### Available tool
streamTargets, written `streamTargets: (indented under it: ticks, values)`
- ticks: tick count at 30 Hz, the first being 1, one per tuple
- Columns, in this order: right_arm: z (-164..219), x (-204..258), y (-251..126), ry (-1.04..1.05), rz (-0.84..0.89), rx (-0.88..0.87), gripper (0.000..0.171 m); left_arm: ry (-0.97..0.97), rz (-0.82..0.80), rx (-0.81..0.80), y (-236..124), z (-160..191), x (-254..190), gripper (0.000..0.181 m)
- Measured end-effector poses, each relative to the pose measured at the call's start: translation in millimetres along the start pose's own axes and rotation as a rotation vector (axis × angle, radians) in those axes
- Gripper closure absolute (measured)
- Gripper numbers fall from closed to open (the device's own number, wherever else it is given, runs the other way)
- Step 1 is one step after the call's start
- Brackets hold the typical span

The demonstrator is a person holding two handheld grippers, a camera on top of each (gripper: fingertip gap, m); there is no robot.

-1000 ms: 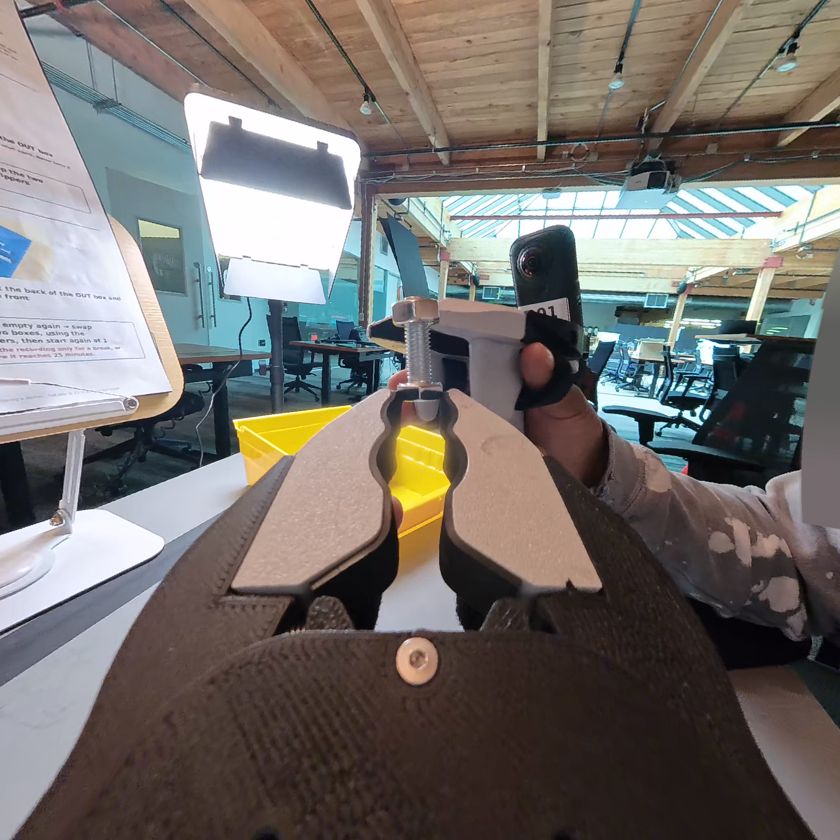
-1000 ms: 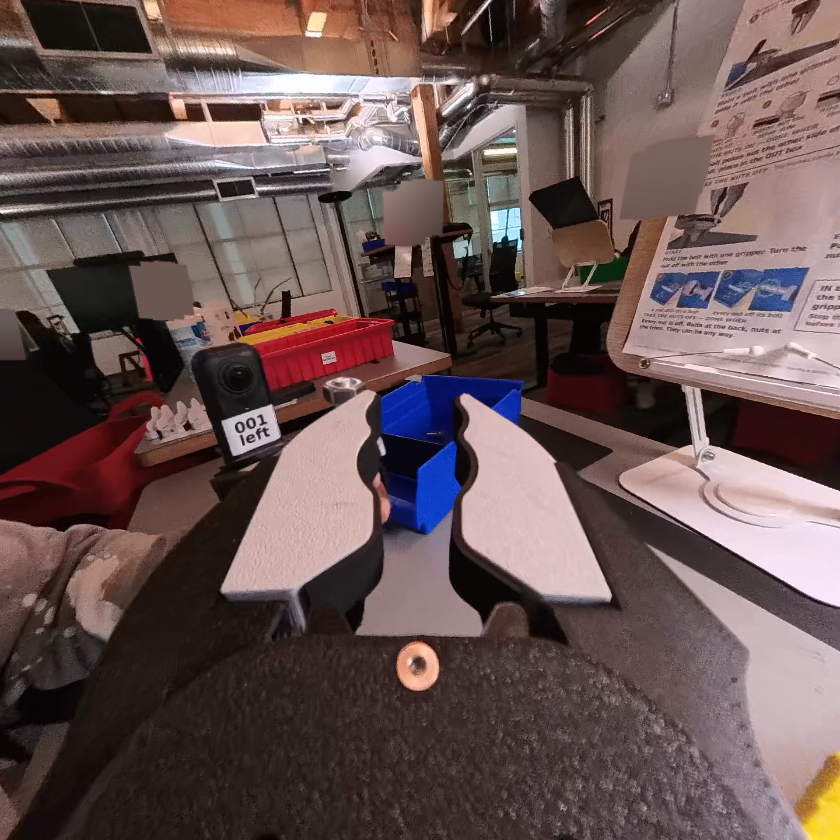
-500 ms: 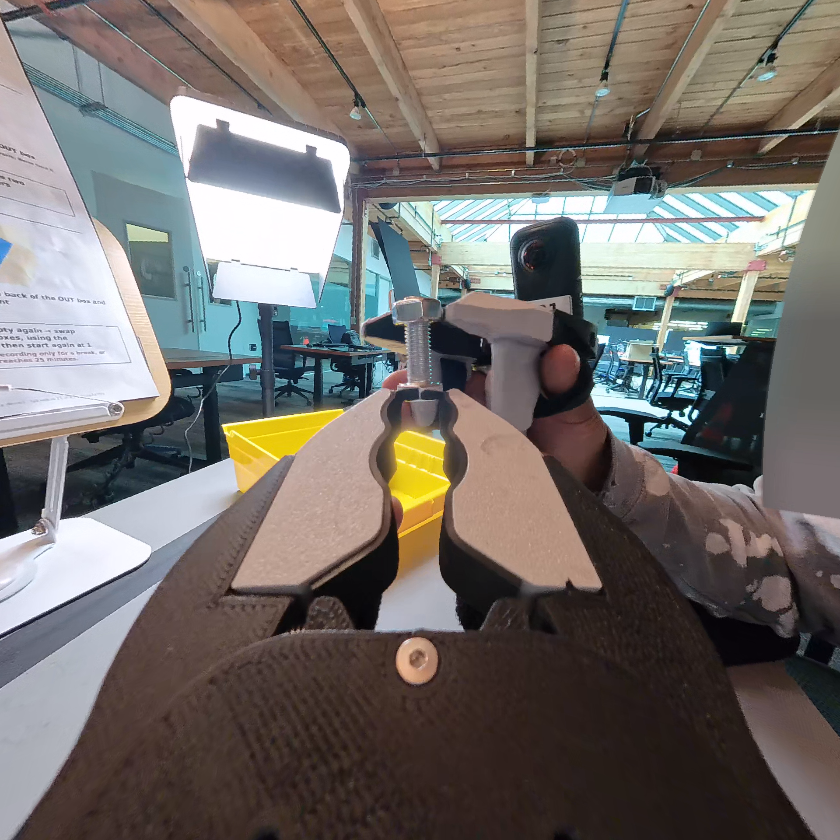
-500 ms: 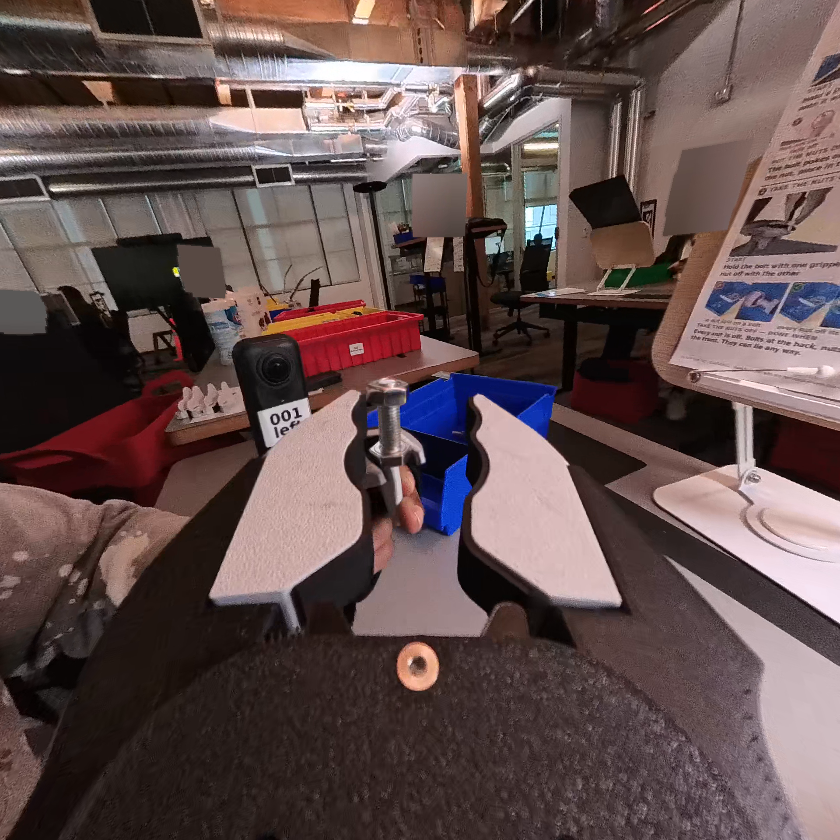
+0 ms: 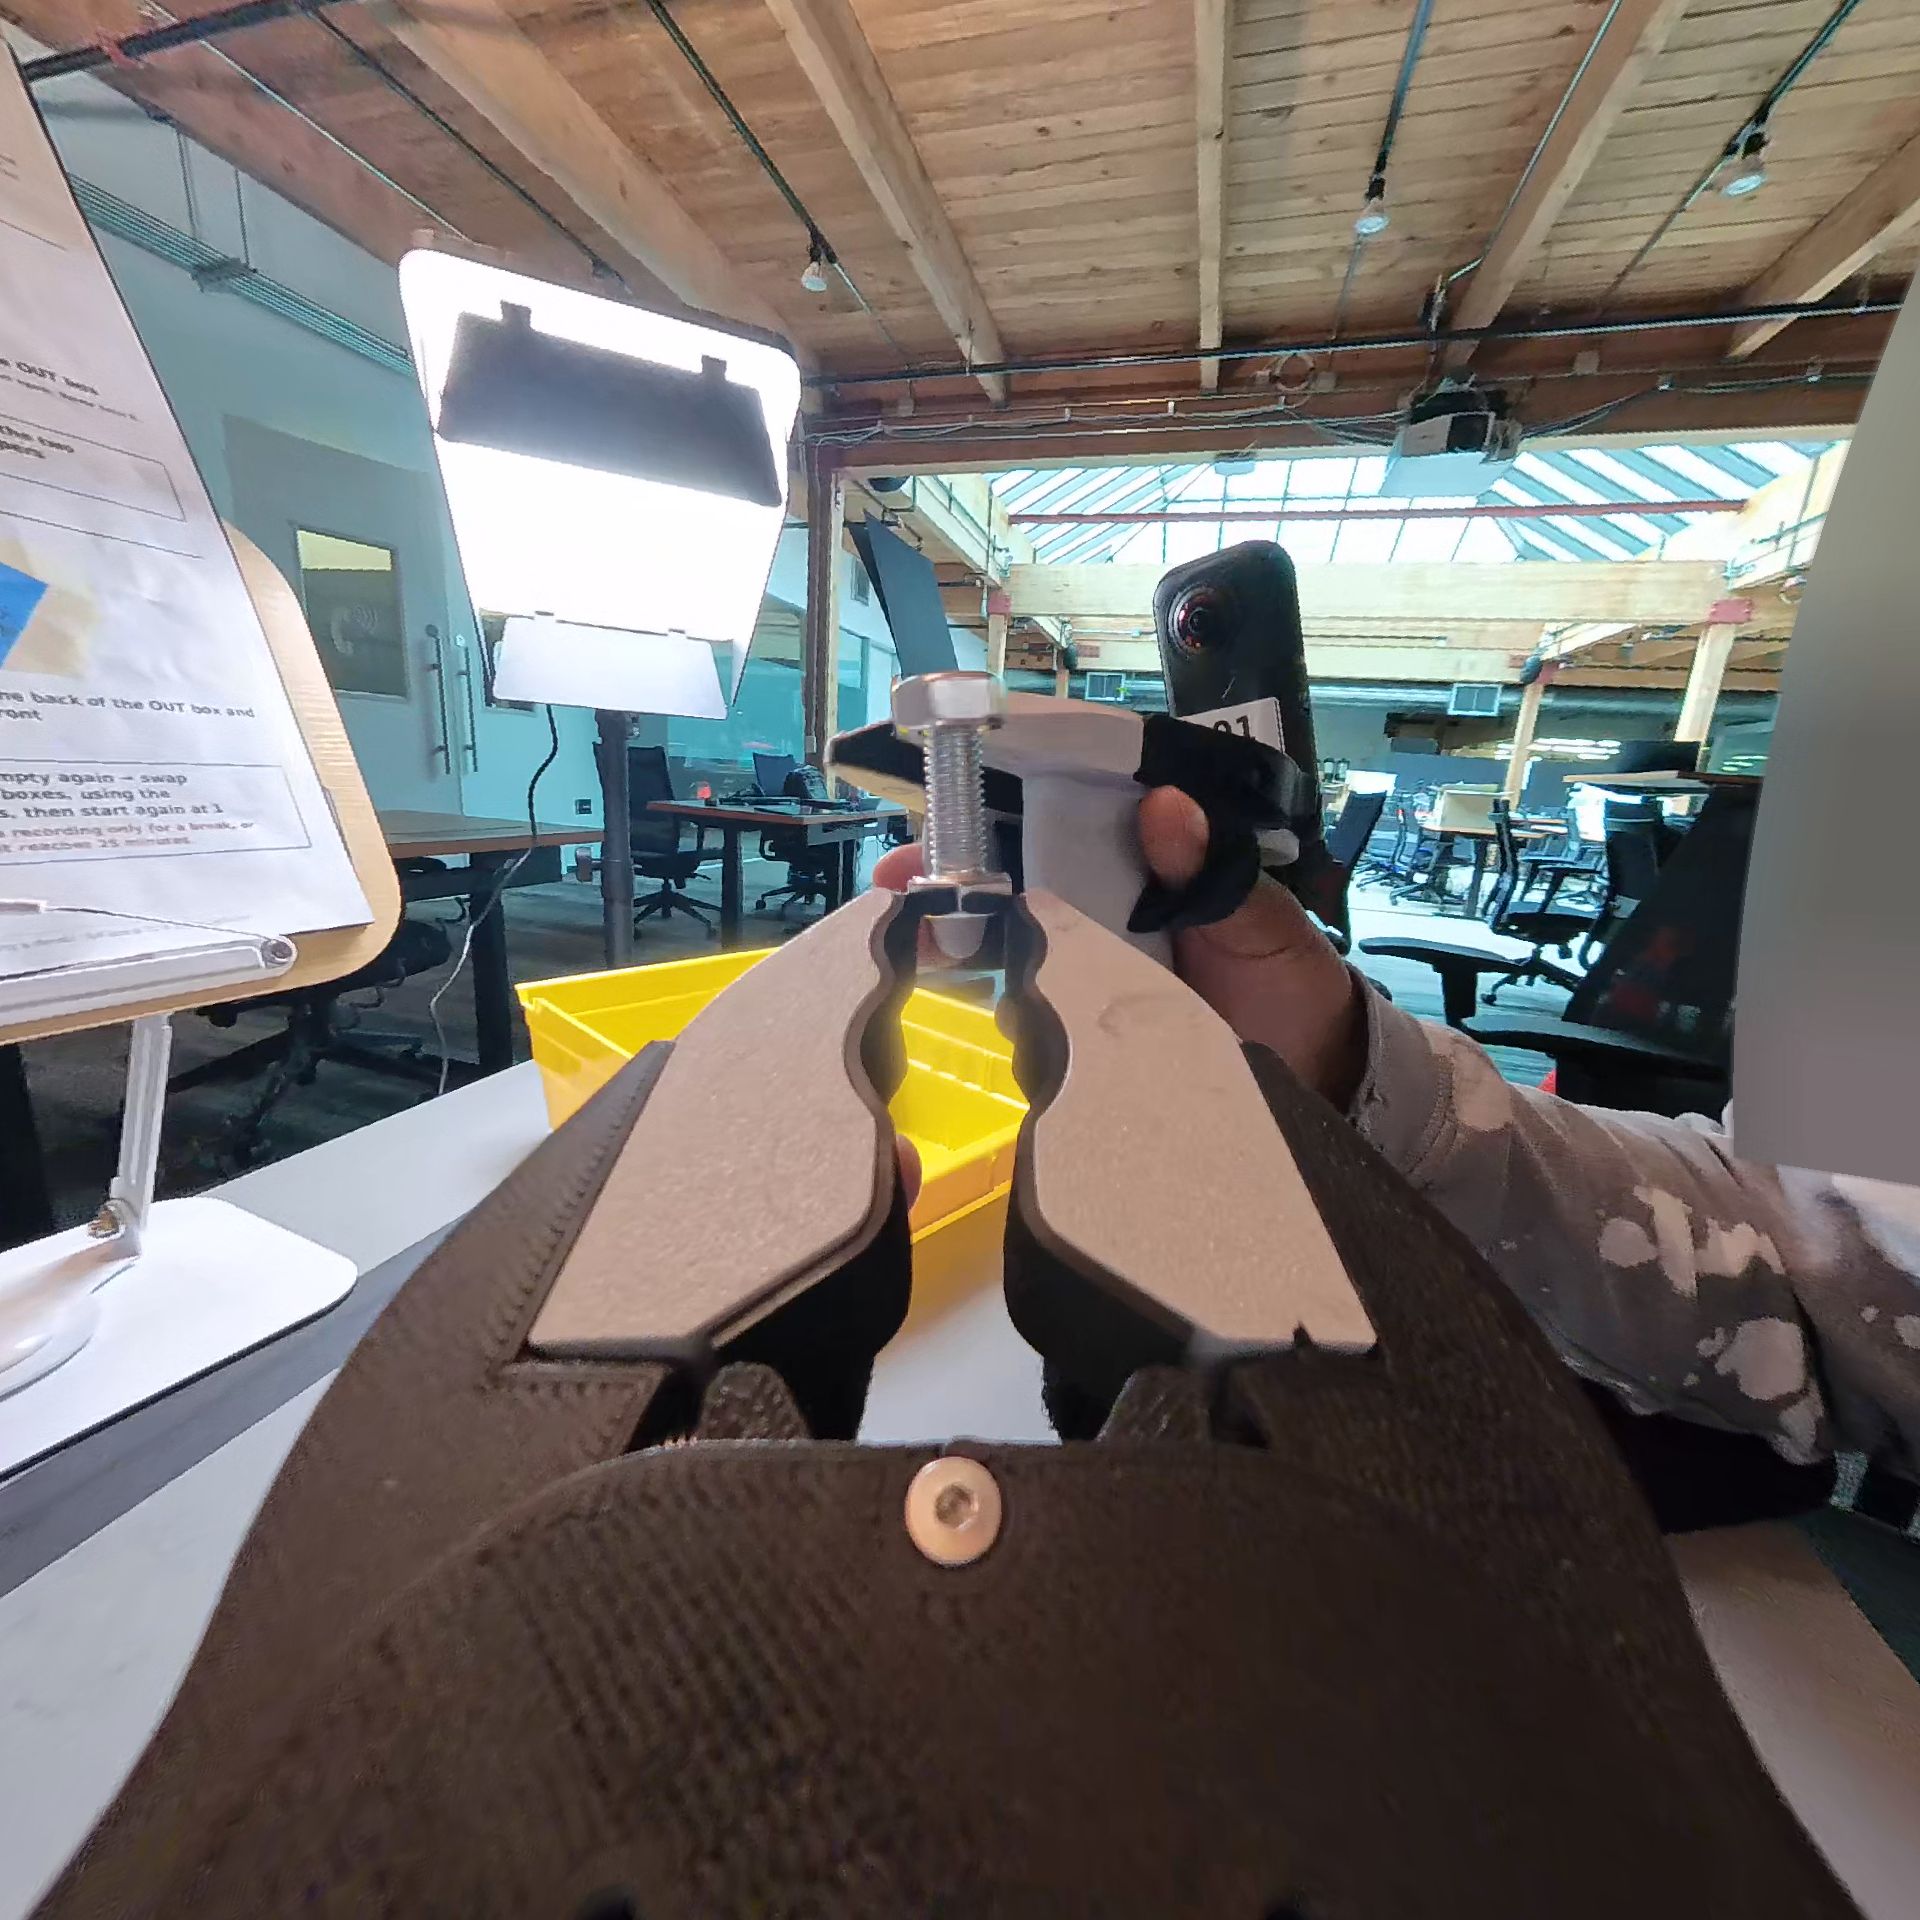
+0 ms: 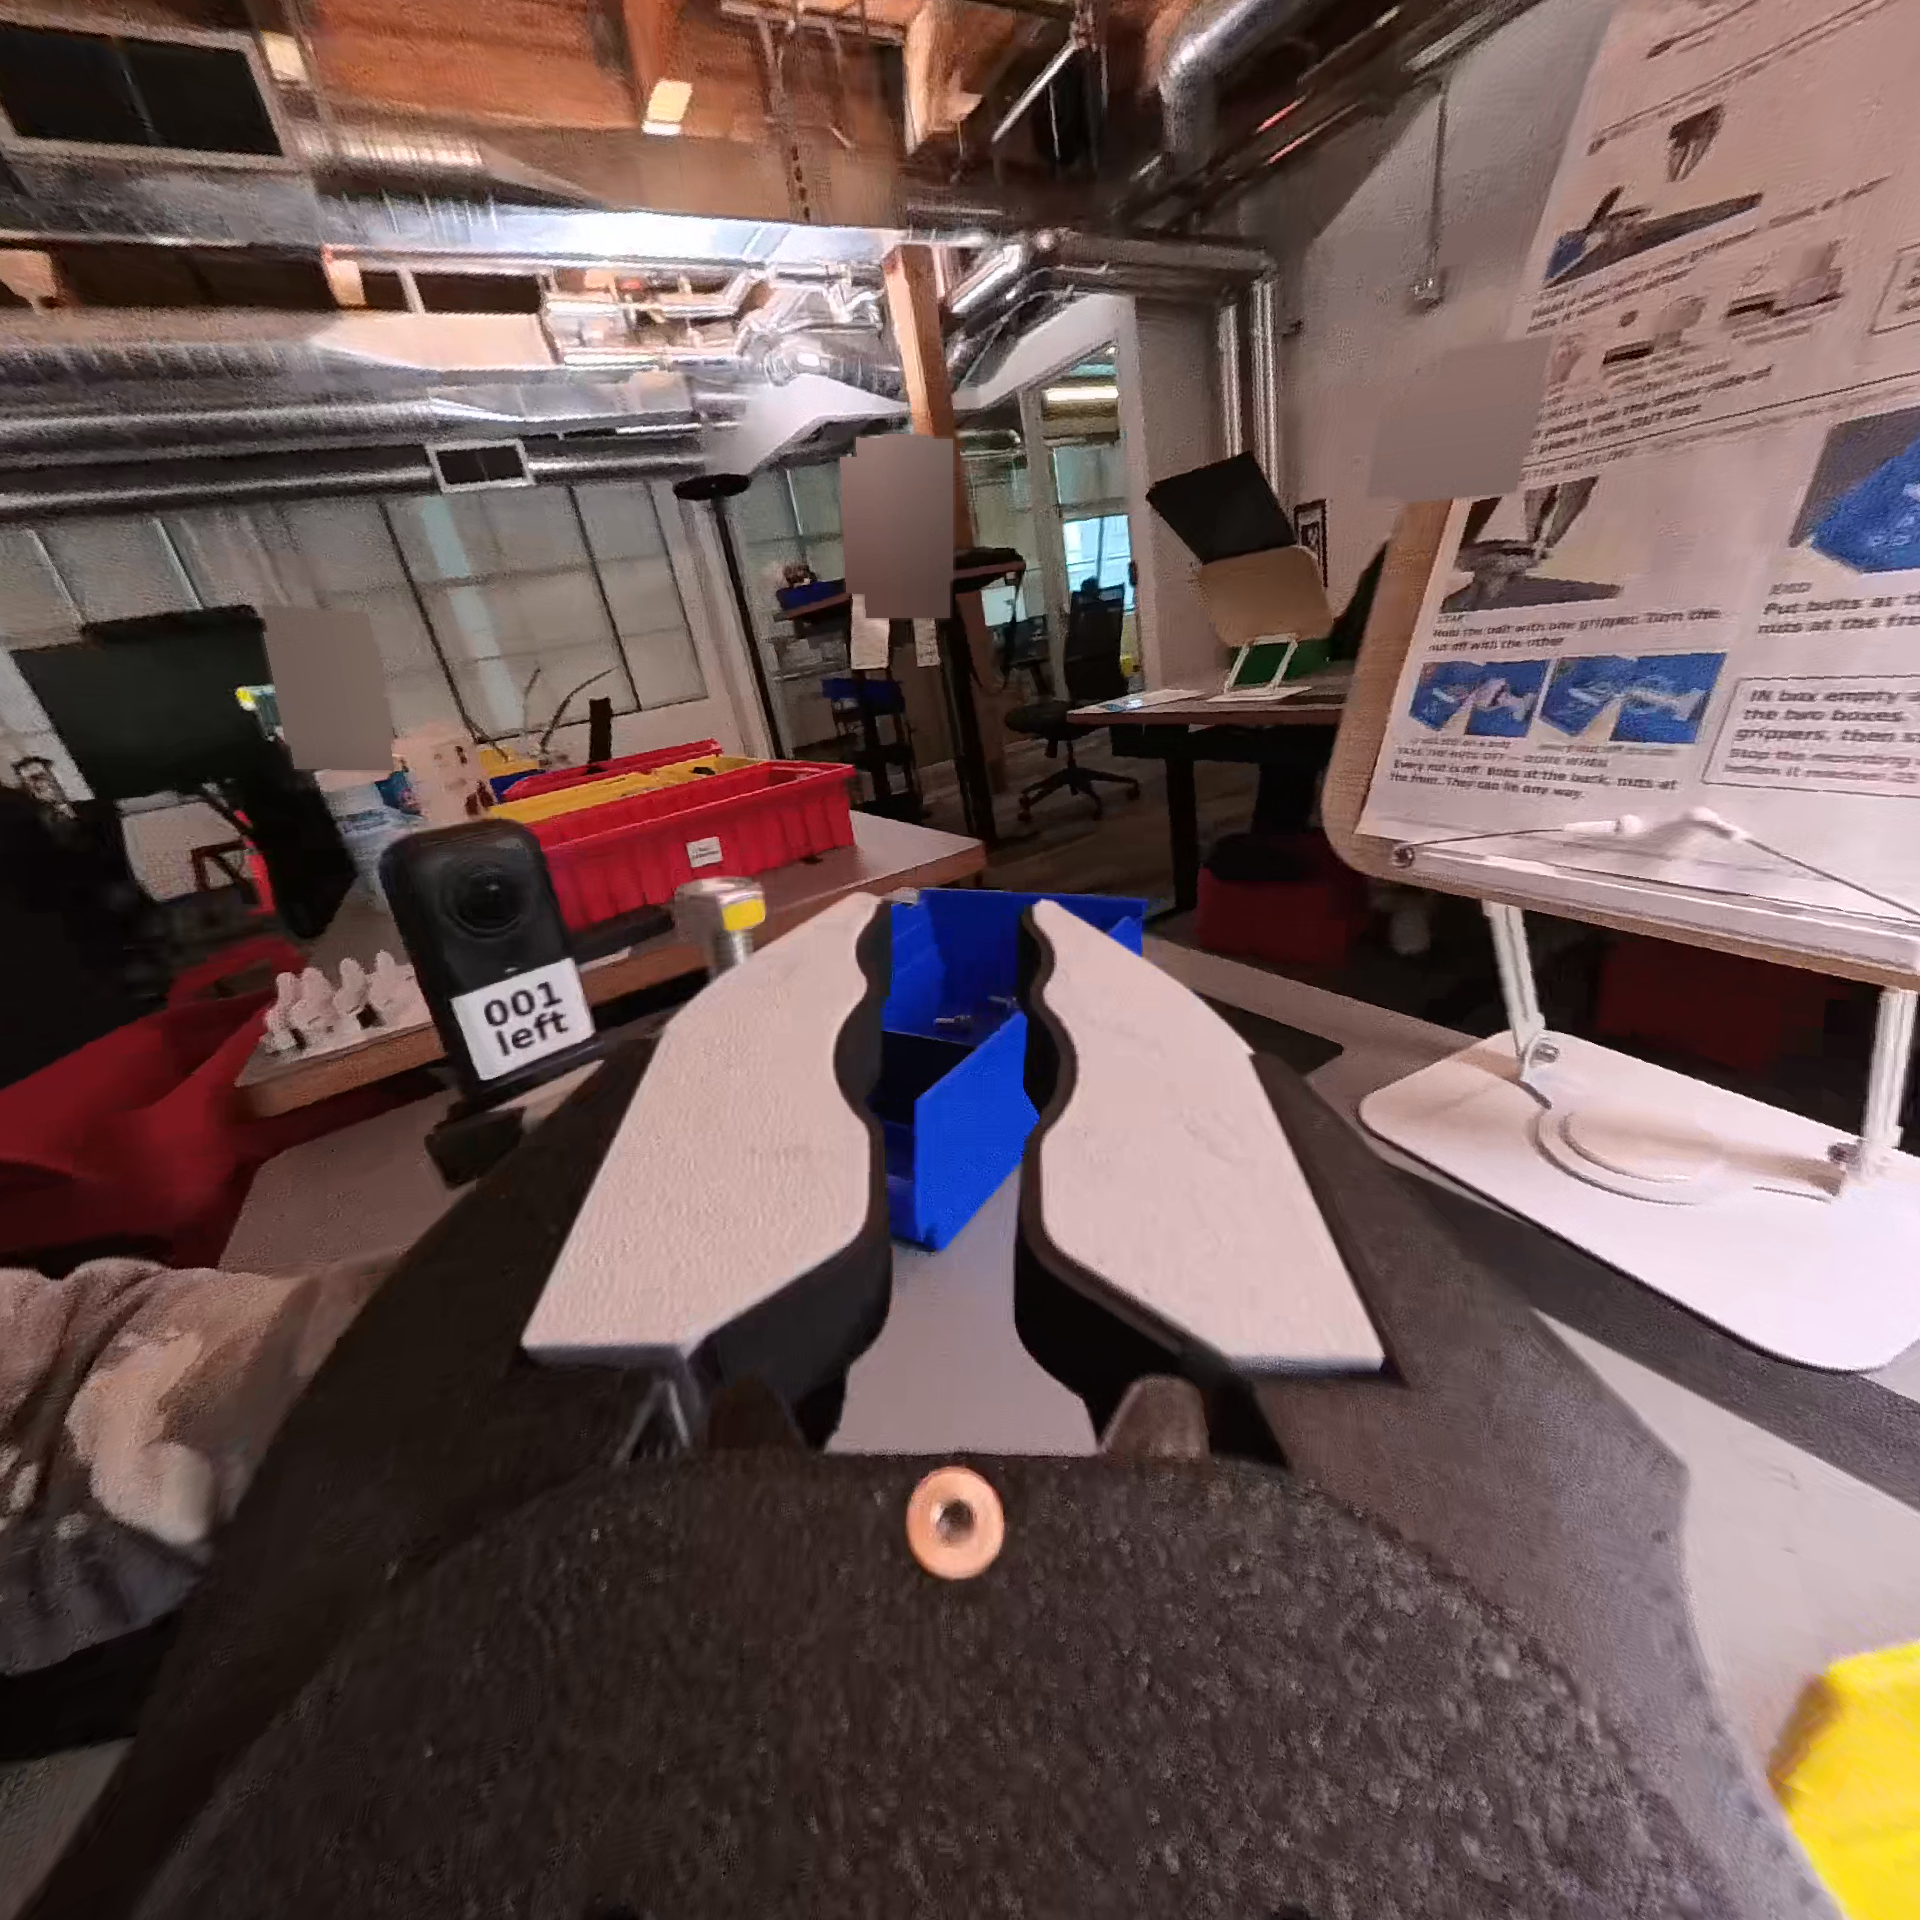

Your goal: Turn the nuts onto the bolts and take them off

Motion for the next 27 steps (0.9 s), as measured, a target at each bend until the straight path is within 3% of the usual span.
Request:
streamTargets:
  ticks: [8, 12, 20, 24, 27]
  values:
    - [6, 22, 7, -0.017, -0.124, 0.036, 0.131, -0.001, 0.004, 0.006, 1, 2, -2, 0.164]
    - [1, 6, 1, -0.012, -0.039, -0.004, 0.150, 0.002, 0.005, -0.002, 0, -1, -2, 0.164]
    - [5, 29, 6, -0.029, -0.175, 0.029, 0.135, 0.003, 0.006, 0.007, 1, 2, -2, 0.164]
    - [8, 35, 8, -0.048, -0.194, 0.047, 0.137, 0.005, 0.017, 0.014, 3, 4, -5, 0.164]
    - [9, 36, 8, -0.062, -0.193, 0.054, 0.151, 0.002, 0.033, 0.020, 5, 6, -7, 0.164]
Point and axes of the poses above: each gripper's, where its closed fingertips meet, y out along the fingers, z out of its underside, x = y × z across the jaws, the point moved 6 cm from there along -y, back along the fingers, and after that the axes turned 7 degrees about y, right-handed, at the moved point
